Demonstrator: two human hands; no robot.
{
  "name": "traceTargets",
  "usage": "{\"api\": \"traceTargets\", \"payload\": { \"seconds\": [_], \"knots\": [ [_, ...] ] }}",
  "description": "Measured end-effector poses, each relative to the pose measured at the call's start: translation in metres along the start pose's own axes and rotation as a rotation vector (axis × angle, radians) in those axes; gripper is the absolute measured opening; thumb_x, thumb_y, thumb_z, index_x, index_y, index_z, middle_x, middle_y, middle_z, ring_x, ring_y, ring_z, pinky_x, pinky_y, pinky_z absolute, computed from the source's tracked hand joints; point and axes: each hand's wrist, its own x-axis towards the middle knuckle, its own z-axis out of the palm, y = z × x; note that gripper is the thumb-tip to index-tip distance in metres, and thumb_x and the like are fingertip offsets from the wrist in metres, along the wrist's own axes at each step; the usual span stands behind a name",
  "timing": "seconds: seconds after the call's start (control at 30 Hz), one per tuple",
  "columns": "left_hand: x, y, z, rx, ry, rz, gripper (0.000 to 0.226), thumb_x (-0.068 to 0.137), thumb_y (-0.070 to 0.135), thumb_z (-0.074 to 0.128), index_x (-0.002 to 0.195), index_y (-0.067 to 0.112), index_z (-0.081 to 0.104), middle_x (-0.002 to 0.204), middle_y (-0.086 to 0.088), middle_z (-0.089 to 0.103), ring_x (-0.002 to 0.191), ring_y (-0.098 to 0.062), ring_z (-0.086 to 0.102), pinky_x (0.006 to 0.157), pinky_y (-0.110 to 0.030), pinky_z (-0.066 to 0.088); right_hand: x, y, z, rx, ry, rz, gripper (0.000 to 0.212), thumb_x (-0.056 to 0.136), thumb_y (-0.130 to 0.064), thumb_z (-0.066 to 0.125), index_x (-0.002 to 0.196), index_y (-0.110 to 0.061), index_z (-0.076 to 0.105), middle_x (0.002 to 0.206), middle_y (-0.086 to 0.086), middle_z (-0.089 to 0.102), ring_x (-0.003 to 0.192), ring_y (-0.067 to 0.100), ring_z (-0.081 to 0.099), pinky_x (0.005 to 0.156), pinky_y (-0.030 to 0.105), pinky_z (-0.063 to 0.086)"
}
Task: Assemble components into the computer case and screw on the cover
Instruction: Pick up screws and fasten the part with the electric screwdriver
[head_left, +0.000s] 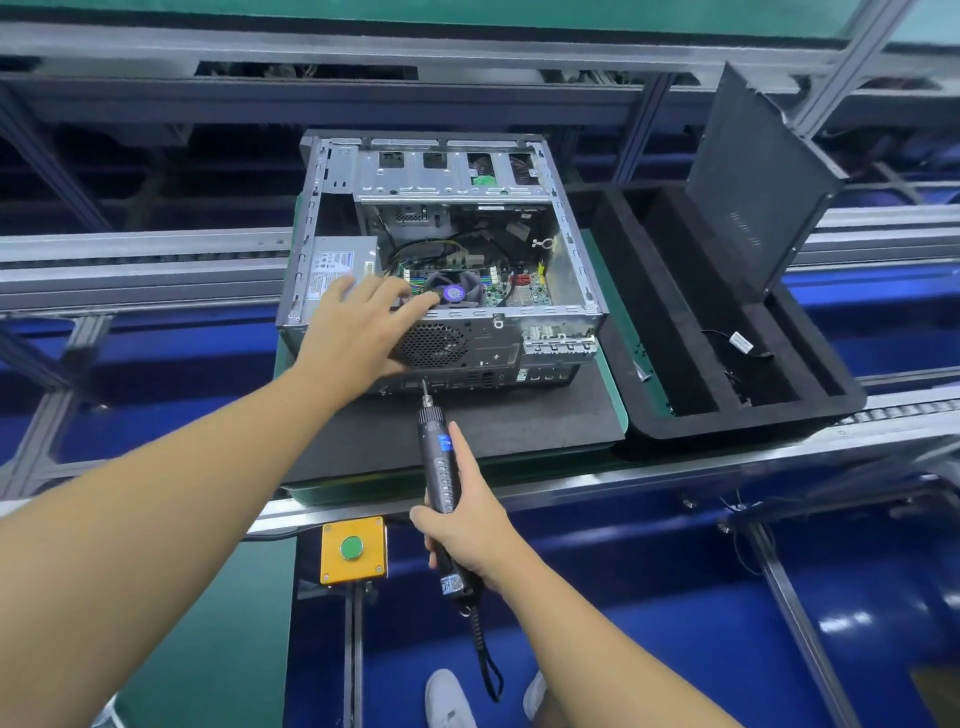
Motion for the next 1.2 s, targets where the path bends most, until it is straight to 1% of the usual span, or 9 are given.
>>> {"api": "traceTargets", "payload": {
  "seconds": [0.23, 0.43, 0.63, 0.7, 0.8, 0.87, 0.93, 1.07, 1.2],
  "knots": [
    [-0.006, 0.008, 0.003, 0.086, -0.028, -0.114, 0.110, 0.054, 0.047, 0.092, 0.146, 0.027, 0.034, 0.139, -0.012, 0.043, 0.122, -0.037, 0.044, 0.096, -0.055, 0.041, -0.002, -0.001, -0.015, 0.035, -0.002, -0.017, 0.105, 0.078, -0.022, 0.071, 0.139, -0.081, 0.009, 0.097, 0.003, 0.066, 0.062, 0.018, 0.066, 0.059, 0.035, 0.059],
    [-0.010, 0.003, -0.008, -0.062, -0.006, -0.146, 0.088, 0.079, 0.059, 0.070, 0.146, 0.012, 0.038, 0.140, -0.009, 0.048, 0.127, -0.031, 0.044, 0.104, -0.046, 0.038, -0.006, -0.012, -0.016, 0.013, -0.043, -0.066, 0.104, 0.077, -0.023, 0.072, 0.140, -0.080, 0.011, 0.117, 0.005, 0.057, 0.062, 0.018, 0.065, 0.060, 0.033, 0.058],
    [-0.054, 0.020, -0.017, -0.437, 0.265, -0.541, 0.049, 0.093, 0.016, 0.061, 0.137, 0.001, 0.046, 0.146, -0.015, 0.042, 0.135, -0.033, 0.038, 0.111, -0.046, 0.031, -0.011, -0.031, -0.014, 0.040, -0.051, -0.032, 0.076, 0.084, -0.033, 0.063, 0.149, -0.051, 0.030, 0.073, -0.003, 0.067, 0.055, 0.020, 0.060, 0.054, 0.032, 0.055],
    [-0.073, 0.038, -0.016, -0.525, 0.301, -0.714, 0.035, 0.094, 0.018, 0.059, 0.127, 0.009, 0.052, 0.134, -0.009, 0.051, 0.124, -0.029, 0.045, 0.101, -0.048, 0.036, -0.012, -0.044, -0.012, 0.052, -0.047, -0.025, 0.060, 0.088, -0.030, 0.059, 0.145, -0.030, 0.040, 0.065, 0.000, 0.062, 0.052, 0.022, 0.057, 0.051, 0.033, 0.053],
    [-0.084, 0.055, -0.022, -1.038, 0.177, -0.945, 0.012, 0.101, 0.029, 0.046, 0.105, 0.023, 0.056, 0.085, 0.002, 0.070, 0.076, -0.021, 0.066, 0.074, -0.042, 0.051, -0.013, -0.068, -0.004, 0.066, -0.049, -0.078, 0.033, 0.094, -0.020, 0.056, 0.127, -0.024, 0.050, 0.069, 0.003, 0.058, 0.051, 0.024, 0.056, 0.050, 0.037, 0.054],
    [-0.086, 0.056, -0.025, -1.298, 0.056, -1.048, 0.027, 0.104, 0.036, 0.040, 0.097, 0.021, 0.062, 0.051, -0.002, 0.060, 0.039, -0.018, 0.055, 0.048, -0.032, 0.046, -0.014, -0.082, 0.002, 0.109, -0.054, -0.104, 0.025, 0.094, -0.019, 0.056, 0.118, -0.027, 0.052, 0.078, 0.008, 0.056, 0.051, 0.025, 0.056, 0.050, 0.038, 0.054],
    [-0.091, 0.051, -0.030, -1.429, -0.002, -1.122, 0.039, 0.105, 0.040, 0.038, 0.095, 0.016, 0.068, 0.038, 0.000, 0.044, 0.028, -0.015, 0.035, 0.035, -0.022, 0.030, -0.013, -0.093, 0.011, 0.170, -0.074, -0.108, 0.029, 0.088, -0.023, 0.057, 0.116, -0.027, 0.052, 0.080, 0.008, 0.054, 0.049, 0.026, 0.055, 0.051, 0.039, 0.055],
    [-0.108, 0.042, -0.042, -1.811, -0.049, -1.221, 0.056, 0.093, 0.062, 0.047, 0.104, 0.012, 0.070, 0.053, 0.002, 0.048, 0.039, -0.011, 0.032, 0.041, -0.018, 0.021, -0.007, -0.110, 0.038, 0.220, -0.130, -0.108, 0.034, 0.081, -0.022, 0.056, 0.115, -0.017, 0.053, 0.080, 0.009, 0.058, 0.059, 0.027, 0.060, 0.068, 0.046, 0.057],
    [-0.140, 0.033, -0.045, -2.101, -0.047, -1.091, 0.057, 0.081, 0.066, 0.058, 0.116, 0.023, 0.074, 0.101, -0.006, 0.074, 0.078, -0.019, 0.066, 0.063, -0.029, 0.048, 0.005, -0.111, 0.072, 0.073, -0.215, -0.091, 0.029, 0.093, -0.023, 0.058, 0.122, -0.027, 0.058, 0.107, 0.004, 0.072, 0.094, 0.021, 0.068, 0.095, 0.044, 0.055]
  ]
}}
